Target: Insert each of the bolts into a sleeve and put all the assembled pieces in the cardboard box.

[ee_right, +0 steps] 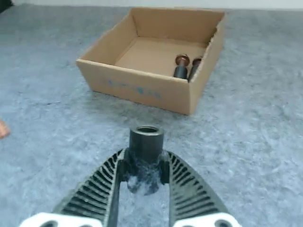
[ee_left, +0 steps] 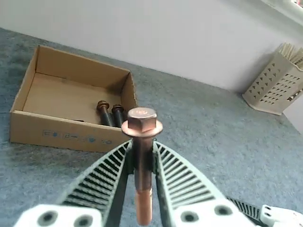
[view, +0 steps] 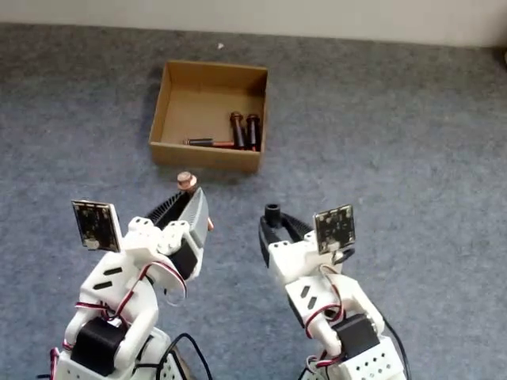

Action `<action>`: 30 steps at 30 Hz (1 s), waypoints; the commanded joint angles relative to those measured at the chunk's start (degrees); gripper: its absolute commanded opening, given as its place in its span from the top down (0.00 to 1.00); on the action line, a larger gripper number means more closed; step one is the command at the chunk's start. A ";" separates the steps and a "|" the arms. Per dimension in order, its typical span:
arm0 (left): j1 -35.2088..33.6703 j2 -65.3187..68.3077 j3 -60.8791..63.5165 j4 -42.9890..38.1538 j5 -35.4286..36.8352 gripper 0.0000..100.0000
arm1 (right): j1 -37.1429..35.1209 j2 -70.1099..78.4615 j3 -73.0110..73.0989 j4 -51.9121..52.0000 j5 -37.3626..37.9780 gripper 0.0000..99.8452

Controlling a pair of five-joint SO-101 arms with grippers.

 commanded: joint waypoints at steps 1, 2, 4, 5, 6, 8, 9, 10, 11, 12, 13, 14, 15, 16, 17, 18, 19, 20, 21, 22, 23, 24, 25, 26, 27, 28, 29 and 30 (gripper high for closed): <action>3.47 -0.84 -1.71 0.00 -1.32 0.99 | -2.68 -1.80 0.22 0.13 4.04 1.00; 4.26 -0.84 -1.89 0.00 -1.32 0.99 | -3.03 -1.80 0.48 0.13 4.66 1.00; 5.49 -0.75 -2.68 0.00 -2.02 0.99 | -3.47 -1.71 0.66 0.13 4.92 1.00; 6.11 -0.75 -2.86 0.00 -3.08 0.99 | -3.56 -1.71 0.75 0.13 4.92 1.00; 6.81 -0.75 -2.95 0.00 -4.22 0.99 | -3.56 -1.71 0.75 0.13 4.92 1.00; 7.96 -0.75 -3.03 0.00 -5.54 0.99 | -4.18 -1.71 0.75 0.13 5.01 1.00; 8.40 -0.75 -3.03 0.00 -5.71 0.99 | -4.79 -1.71 0.75 0.13 5.01 1.00; 8.75 -0.75 -3.12 -0.09 -5.71 0.99 | -5.58 -1.71 0.75 0.13 5.10 1.00; 8.92 -0.75 -3.21 -0.26 -5.71 0.99 | -6.37 -1.71 0.75 0.13 5.27 1.00; 8.92 -0.75 -3.21 -1.14 -5.71 0.99 | -7.16 -1.71 0.75 0.13 6.42 1.00; 8.57 -0.75 -3.21 -2.37 -5.71 0.99 | -7.87 -1.71 0.84 0.13 8.26 1.00; 8.57 -0.75 -3.21 -3.16 -5.71 0.99 | -8.48 -1.71 0.84 0.13 10.02 1.00; 8.57 -0.75 -3.21 -3.78 -5.71 0.99 | -9.01 -1.71 0.84 0.13 11.25 1.00; 8.75 -0.75 -3.21 -4.04 -5.63 0.99 | -9.27 -1.71 0.84 0.13 11.96 1.00; 9.01 -0.75 -3.21 -4.13 -5.45 0.99 | -9.63 -1.71 0.84 0.04 12.04 1.00; 9.10 -0.75 -3.21 -4.13 -5.36 0.99 | -9.89 -1.71 0.84 0.04 12.22 1.00; 9.10 -0.75 -3.21 -4.13 -5.36 0.99 | -10.24 -1.71 0.84 0.04 12.22 1.00; 9.10 -0.75 -3.21 -4.13 -5.27 0.99 | -10.42 -1.71 0.84 0.04 12.22 1.00; 9.10 -0.75 -3.21 -4.13 -5.27 0.99 | -10.68 -1.71 0.84 0.04 12.22 1.00; 9.10 -0.75 -3.21 -4.13 -5.27 0.99 | -10.86 -1.71 0.84 0.04 12.22 1.00; 9.10 -0.75 -3.21 -4.13 -5.19 0.99 | -11.21 -1.71 0.84 0.04 12.31 1.00; 9.10 -0.75 -3.12 -4.13 -5.19 0.99 | -11.47 -1.71 0.75 -0.04 12.31 1.00; 9.10 -0.75 -3.12 -4.13 -5.19 0.99 | -11.74 -1.71 0.57 -0.04 12.31 1.00; 9.10 -0.75 -2.95 -4.13 -5.19 0.99 | -12.00 -1.71 0.57 -0.04 12.31 1.00; 9.10 -0.75 -2.86 -4.13 -4.84 0.99 | -12.00 -1.71 0.31 -0.04 12.31 1.00; 9.10 -0.75 -2.86 -4.13 -3.52 0.99 | -12.00 -1.71 0.31 -0.04 12.31 1.00; 9.10 -0.75 -2.86 -4.13 -1.85 0.99 | -12.00 -1.71 0.31 -0.04 12.31 1.00; 9.10 -0.75 -2.86 -4.13 -0.70 0.99 | -12.00 -1.71 0.31 -0.04 12.31 1.00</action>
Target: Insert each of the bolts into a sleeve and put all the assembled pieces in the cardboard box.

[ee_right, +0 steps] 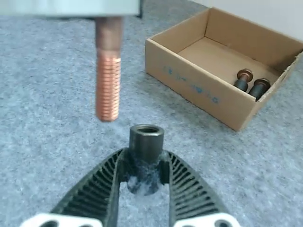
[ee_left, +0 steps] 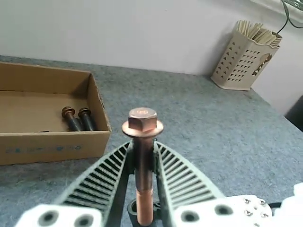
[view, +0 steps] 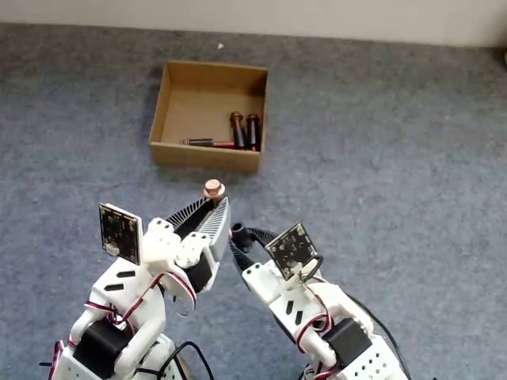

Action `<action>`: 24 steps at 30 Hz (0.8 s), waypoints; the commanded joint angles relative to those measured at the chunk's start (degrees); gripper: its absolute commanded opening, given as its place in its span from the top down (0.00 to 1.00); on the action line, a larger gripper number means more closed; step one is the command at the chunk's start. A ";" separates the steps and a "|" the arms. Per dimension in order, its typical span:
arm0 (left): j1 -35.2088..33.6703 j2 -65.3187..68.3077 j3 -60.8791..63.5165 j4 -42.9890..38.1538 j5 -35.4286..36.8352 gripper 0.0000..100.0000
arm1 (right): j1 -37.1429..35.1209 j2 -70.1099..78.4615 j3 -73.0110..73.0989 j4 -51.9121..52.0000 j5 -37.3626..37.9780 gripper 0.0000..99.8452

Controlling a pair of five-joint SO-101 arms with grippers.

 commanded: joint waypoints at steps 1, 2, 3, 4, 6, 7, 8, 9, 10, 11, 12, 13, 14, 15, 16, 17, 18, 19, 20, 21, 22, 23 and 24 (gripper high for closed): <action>0.66 -0.75 -2.86 -2.02 3.43 0.99 | -0.66 -1.01 -0.40 -0.04 0.62 1.00; 0.57 -0.75 -2.86 -2.02 3.43 0.99 | -0.66 -1.01 -0.48 -0.04 0.62 1.00; 0.40 -0.75 -2.86 -2.02 3.60 0.99 | -0.66 -1.01 -0.48 -0.04 0.97 1.00; 0.22 -0.75 -2.77 -2.11 3.60 0.99 | -0.75 -1.01 -0.48 -0.04 2.37 1.00; 0.13 -0.75 -2.77 -2.55 3.69 0.99 | -1.63 -1.01 -0.57 -0.04 6.15 1.00; 0.13 -0.75 -2.77 -2.73 3.69 0.99 | -2.42 -1.01 -0.57 -0.22 7.82 1.00; 0.13 -0.75 -2.77 -2.73 3.69 0.99 | -3.30 -1.01 -0.57 -1.01 8.97 1.00; 0.13 -0.75 -2.77 -2.73 3.78 0.99 | -4.00 -1.01 -0.57 -2.15 9.58 1.00; 0.13 -0.75 -2.77 -2.73 3.78 0.99 | -4.35 -1.01 -0.57 -3.03 9.58 1.00; 0.04 -0.75 -2.77 -2.73 3.78 0.99 | -4.44 -1.01 -0.57 -3.65 9.58 1.00; -0.04 -0.75 -2.77 -2.73 3.78 0.99 | -4.35 -1.01 -0.57 -4.26 9.58 1.00; -0.66 -0.84 -2.77 -2.73 3.78 0.99 | -4.26 -1.01 -0.57 -4.97 9.67 1.00; -1.63 -0.84 -2.77 -2.73 3.78 0.99 | -4.26 -1.01 -0.57 -5.76 9.67 1.00; -2.59 -0.84 -2.86 -2.73 4.13 0.99 | -4.26 -1.01 -0.57 -6.37 9.67 1.00; -3.56 -0.84 -2.95 -2.73 5.27 0.99 | -4.26 -1.01 -0.57 -7.08 9.67 1.00; -4.62 -0.84 -3.12 -2.73 6.15 0.99 | -4.26 -1.01 -0.57 -7.87 9.67 1.00; -5.23 -0.84 -3.12 -2.73 6.77 0.99 | -4.26 -1.01 -0.57 -8.75 9.67 1.00; -5.49 -0.84 -3.12 -2.73 6.95 0.99 | -4.18 -1.01 -0.57 -9.54 9.67 1.00; -5.58 -0.84 -3.12 -2.64 6.95 0.99 | -4.18 -1.01 -0.57 -10.24 9.67 1.00; -5.58 -0.84 -2.95 -2.55 6.95 0.99 | -4.18 -1.01 -0.57 -10.77 9.67 1.00; -5.49 -0.84 -2.86 -2.55 6.95 0.99 | -4.18 -1.01 -0.57 -11.21 9.67 1.00; -5.49 -0.84 -2.77 -2.55 6.95 0.99 | -4.18 -1.01 -0.57 -11.47 9.67 1.00; -5.49 -0.84 -2.77 -2.55 7.03 0.99 | -4.18 -1.01 -0.57 -11.47 9.67 1.00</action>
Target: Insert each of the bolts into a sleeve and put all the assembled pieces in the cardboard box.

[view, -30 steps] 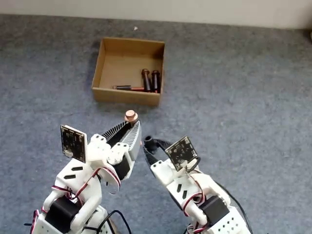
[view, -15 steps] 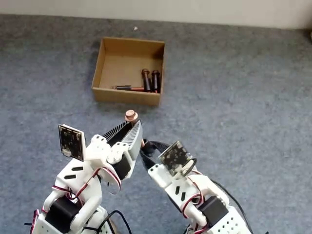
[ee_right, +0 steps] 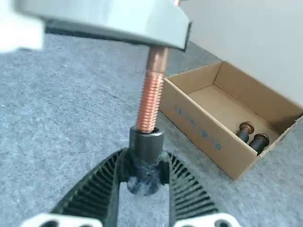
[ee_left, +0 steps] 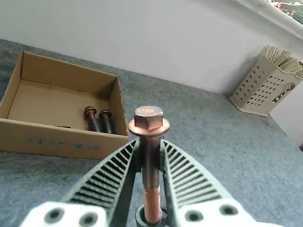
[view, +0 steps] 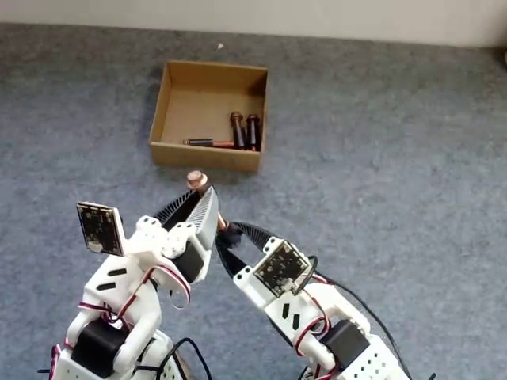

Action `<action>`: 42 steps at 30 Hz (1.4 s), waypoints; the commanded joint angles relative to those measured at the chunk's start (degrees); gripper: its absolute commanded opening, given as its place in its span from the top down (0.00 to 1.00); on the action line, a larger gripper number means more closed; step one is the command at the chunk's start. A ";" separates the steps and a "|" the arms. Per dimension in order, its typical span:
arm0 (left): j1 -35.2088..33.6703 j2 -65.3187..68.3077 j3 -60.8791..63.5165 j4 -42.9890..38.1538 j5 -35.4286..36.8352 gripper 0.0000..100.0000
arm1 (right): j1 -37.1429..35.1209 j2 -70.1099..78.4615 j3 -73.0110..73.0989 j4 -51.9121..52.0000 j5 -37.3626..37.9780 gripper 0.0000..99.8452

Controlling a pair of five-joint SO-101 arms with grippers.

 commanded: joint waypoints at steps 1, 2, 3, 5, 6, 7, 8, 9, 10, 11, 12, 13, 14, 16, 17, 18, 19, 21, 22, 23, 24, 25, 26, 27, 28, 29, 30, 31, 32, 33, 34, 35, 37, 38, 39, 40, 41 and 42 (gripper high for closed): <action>-0.57 -0.57 -2.68 -1.49 0.97 0.99 | -0.66 -1.01 -0.57 -2.77 0.62 1.00; -0.57 -0.48 -2.68 -1.49 1.14 0.99 | -0.66 -1.01 -0.57 -2.77 0.62 1.00; -0.57 -0.48 -2.59 -1.49 1.14 0.99 | -0.75 -1.01 -0.57 -2.77 0.62 1.00; -0.48 -0.48 -2.24 -1.41 1.14 0.99 | -0.84 -1.01 -0.57 -2.77 0.62 1.00; -0.40 -0.48 -1.71 -1.41 1.05 0.99 | -0.84 -1.01 -0.57 -2.77 0.62 1.00; 0.13 -0.48 -1.10 -1.41 0.97 0.99 | -0.75 -1.01 -0.57 -2.77 0.62 1.00; 1.10 -0.48 -0.48 -1.41 0.88 0.99 | -0.66 -1.01 -0.57 -2.77 0.62 1.00; 2.15 -0.48 0.04 -1.41 0.88 0.99 | -0.66 -1.01 -0.57 -2.77 0.62 1.00; 3.21 -0.48 0.48 -1.32 0.79 0.99 | -0.66 -1.01 -0.57 -2.77 0.62 1.00; 3.47 -0.48 0.84 -1.32 0.79 0.99 | -0.66 -1.01 -0.66 -2.77 0.62 1.00; 3.38 -0.57 0.92 -1.32 0.79 0.99 | -0.66 -1.01 -0.66 -2.77 0.62 1.00; 3.38 -0.57 1.01 -1.32 0.79 0.99 | -0.66 -1.01 -0.92 -2.77 0.62 1.00; 3.38 -0.57 1.01 -1.32 0.79 0.99 | -0.66 -1.01 -1.63 -2.77 0.53 1.00; 3.38 -0.48 1.10 -1.32 0.88 0.99 | -0.66 -1.01 -2.86 -2.59 0.53 1.00; 3.38 -0.48 1.10 -1.32 0.97 0.99 | -0.66 -1.01 -3.30 -2.51 0.53 1.00; 3.38 -0.48 1.10 -1.32 1.05 0.99 | -0.75 -1.01 -3.74 -2.51 0.53 1.00; 3.38 -0.48 1.10 -1.32 1.14 0.99 | -0.92 -1.01 -4.00 -2.51 0.53 1.00; 2.77 -0.48 1.10 -1.58 1.23 0.99 | -1.01 -1.01 -4.00 -2.51 0.53 1.00; 1.98 -0.48 1.10 -1.58 1.23 0.99 | -1.01 -1.01 -4.00 -2.51 0.53 1.00; 1.19 -0.48 1.10 -1.67 1.32 0.99 | -1.01 -1.01 -3.82 -2.51 0.53 1.00; 0.57 -0.48 1.10 -1.67 1.93 0.99 | -1.01 -1.01 -3.82 -2.51 0.53 1.00; 0.22 -0.48 1.10 -1.67 2.64 0.99 | -1.01 -1.01 -3.82 -2.51 0.53 1.00; 0.22 -0.48 1.10 -1.49 2.99 0.99 | -1.01 -1.01 -3.82 -2.51 0.53 1.00; 0.48 -0.48 1.10 -1.41 2.99 0.99 | -1.01 -1.01 -3.82 -2.51 0.53 1.00; 0.84 -0.48 1.10 -1.41 2.99 0.99 | -1.01 -1.01 -3.82 -2.51 0.53 1.00; 1.01 -0.48 1.10 -1.41 2.99 0.99 | -1.01 -1.01 -3.82 -2.51 0.53 1.00; 1.01 -0.48 1.10 -1.41 2.99 0.99 | -1.01 -1.01 -3.82 -2.51 0.44 1.00; 1.01 -0.48 1.10 -1.41 2.99 0.99 | -1.01 -1.01 -3.82 -2.51 0.44 1.00; 1.10 -0.48 1.10 -1.32 2.99 0.99 | -1.01 -1.01 -3.82 -2.51 0.44 1.00; 1.19 -0.48 1.19 -1.23 2.90 0.99 | -1.01 -1.01 -3.91 -2.51 0.44 1.00; 1.89 -0.48 1.19 -0.44 2.90 0.99 | -0.92 -1.01 -3.91 -2.51 0.44 1.00; 3.12 -0.48 0.84 1.05 2.73 0.99 | -0.75 -1.01 -3.91 -2.59 0.44 1.00; 6.81 -0.48 0.66 3.96 0.70 0.99 | -0.66 -1.01 -3.82 -2.68 0.44 1.00; 8.84 -0.48 0.66 5.10 -1.23 0.99 | -0.66 -1.01 -3.74 -2.68 0.44 1.00; 10.15 -0.57 0.66 5.71 -2.46 0.99 | -0.66 -1.01 -3.74 -2.68 0.44 1.00; 10.51 -0.57 0.66 6.42 -3.34 0.99 | -0.48 -1.01 -3.65 -2.68 0.44 1.00; 10.24 -0.57 0.66 6.86 -3.78 0.99 | 0.04 -1.01 -3.56 -2.68 0.44 1.00; 9.80 -0.57 0.66 7.47 -3.96 0.99 | 0.66 -1.01 -3.56 -2.68 0.44 1.00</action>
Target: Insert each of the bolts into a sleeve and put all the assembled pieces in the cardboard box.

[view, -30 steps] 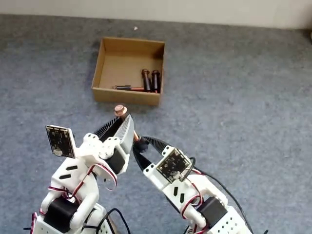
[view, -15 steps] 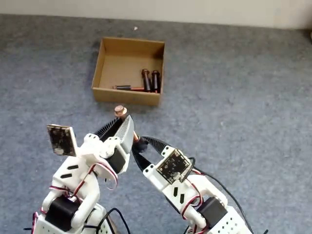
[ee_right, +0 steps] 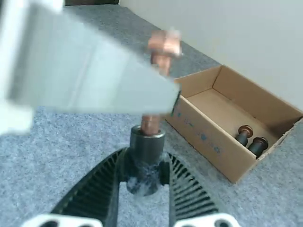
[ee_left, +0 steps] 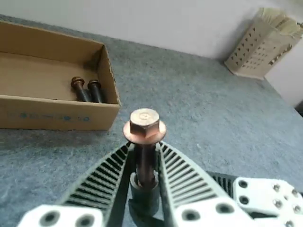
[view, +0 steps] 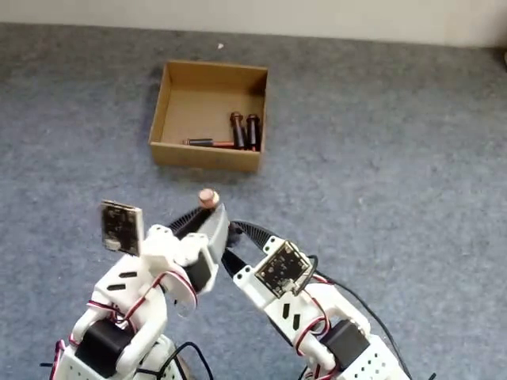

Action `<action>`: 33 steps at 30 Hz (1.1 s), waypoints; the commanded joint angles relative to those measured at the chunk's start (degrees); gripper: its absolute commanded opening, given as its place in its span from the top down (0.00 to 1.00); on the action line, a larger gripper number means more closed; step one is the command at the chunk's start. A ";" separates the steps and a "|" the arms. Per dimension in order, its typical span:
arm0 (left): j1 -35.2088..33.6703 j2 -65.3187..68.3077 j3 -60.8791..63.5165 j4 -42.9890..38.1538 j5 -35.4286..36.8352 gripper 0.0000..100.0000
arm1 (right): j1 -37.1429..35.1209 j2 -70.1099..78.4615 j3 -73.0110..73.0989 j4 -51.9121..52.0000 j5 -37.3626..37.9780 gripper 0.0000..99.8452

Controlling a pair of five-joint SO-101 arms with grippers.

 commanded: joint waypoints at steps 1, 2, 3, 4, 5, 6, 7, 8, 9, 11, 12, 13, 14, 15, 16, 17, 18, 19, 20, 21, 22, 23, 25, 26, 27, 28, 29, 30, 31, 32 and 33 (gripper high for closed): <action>2.07 -0.57 -0.92 1.58 -1.85 0.99 | 1.19 -1.01 -3.21 -2.51 0.44 1.00; 1.89 -0.57 -0.92 2.46 -1.85 0.99 | 1.45 -1.01 -3.21 -2.51 0.44 1.00; 1.98 -0.57 -0.92 3.43 -1.85 0.97 | 1.71 -1.01 -3.21 -2.51 0.44 1.00; 2.15 -0.57 -0.92 4.40 -1.85 0.94 | 1.98 -1.01 -3.21 -2.51 0.44 1.00; 2.33 -0.57 -0.92 5.27 -1.67 0.90 | 2.07 -1.01 -3.12 -2.51 0.44 1.00; 2.33 -0.57 -0.92 6.07 -1.58 0.86 | 2.24 -1.01 -3.12 -2.51 0.44 1.00; 2.07 -0.57 -0.92 6.51 -1.58 0.82 | 2.24 -1.01 -3.12 -2.51 0.44 1.00; 1.98 -0.57 -1.01 7.03 -1.58 0.79 | 2.24 -1.01 -3.03 -2.51 0.35 1.00; 1.98 -0.57 -1.01 7.82 -1.58 0.76 | 2.33 -1.01 -2.86 -2.42 0.35 1.00; 1.98 -0.57 -1.63 9.41 -1.58 0.75 | 2.33 -1.01 -1.45 -2.42 0.35 1.00; 1.98 -0.57 -2.15 10.29 -1.67 0.75 | 2.33 -1.01 -0.92 -2.51 0.35 1.00; 1.89 -0.57 -2.77 11.08 -1.85 0.75 | 2.42 -1.01 -0.31 -2.51 0.35 1.00; 1.89 -0.57 -3.47 11.87 -1.85 0.75 | 2.68 -1.01 0.13 -2.51 0.35 1.00; 1.45 -0.57 -4.09 12.57 -1.93 0.75 | 3.56 -1.01 0.66 -2.51 0.35 1.00; 0.75 -0.57 -4.62 12.84 -1.93 0.75 | 4.44 -1.01 0.92 -2.51 0.35 1.00; -0.22 -0.57 -5.05 12.92 -1.93 0.75 | 5.58 -1.01 1.19 -2.51 0.35 1.00; -1.36 -0.57 -5.23 12.84 -1.93 0.75 | 6.64 -1.01 1.36 -2.51 0.35 1.00; -2.42 -0.57 -5.32 12.66 -1.93 0.75 | 7.60 -1.01 1.36 -2.51 0.35 1.00; -3.47 -0.57 -5.32 12.66 -2.02 0.75 | 8.40 -1.01 1.45 -2.51 0.35 1.00; -4.35 -0.57 -5.32 12.66 -2.02 0.75 | 8.92 -1.01 1.45 -2.42 0.35 1.00; -5.49 -0.57 -5.32 12.84 -2.02 0.75 | 9.36 -1.01 1.45 -2.33 0.35 1.00; -6.73 -0.57 -5.14 12.92 -2.02 0.75 | 9.63 -1.01 1.54 -2.33 0.35 1.00; -9.54 -0.57 -4.88 12.92 -2.02 0.78 | 9.80 -1.01 1.54 -2.33 0.35 1.00; -11.21 -0.57 -4.88 12.92 -2.02 0.81 | 9.80 -0.92 1.54 -2.33 0.35 1.00; -12.79 -0.57 -4.79 12.92 -2.02 0.85 | 9.80 -0.92 1.54 -2.33 0.35 1.00; -14.20 -0.57 -4.79 12.92 -2.02 0.90 | 9.89 -0.92 1.54 -2.33 0.35 1.00; -15.69 -0.57 -4.70 12.92 -2.02 0.94 | 9.89 -0.84 1.54 -2.33 0.35 1.00; -17.19 -0.57 -4.26 12.92 -2.02 0.99 | 9.89 -0.57 1.54 -2.33 0.35 1.00; -18.68 -0.57 -3.38 12.75 -2.02 1.00 | 10.15 -0.57 1.54 -2.33 0.35 1.00; -20.35 -0.57 -2.42 12.66 -2.02 0.98 | 10.68 -0.57 1.45 -2.33 0.26 1.00; -21.93 -0.57 -1.01 12.57 -2.02 0.97 | 11.38 -0.57 1.36 -2.24 -0.62 1.00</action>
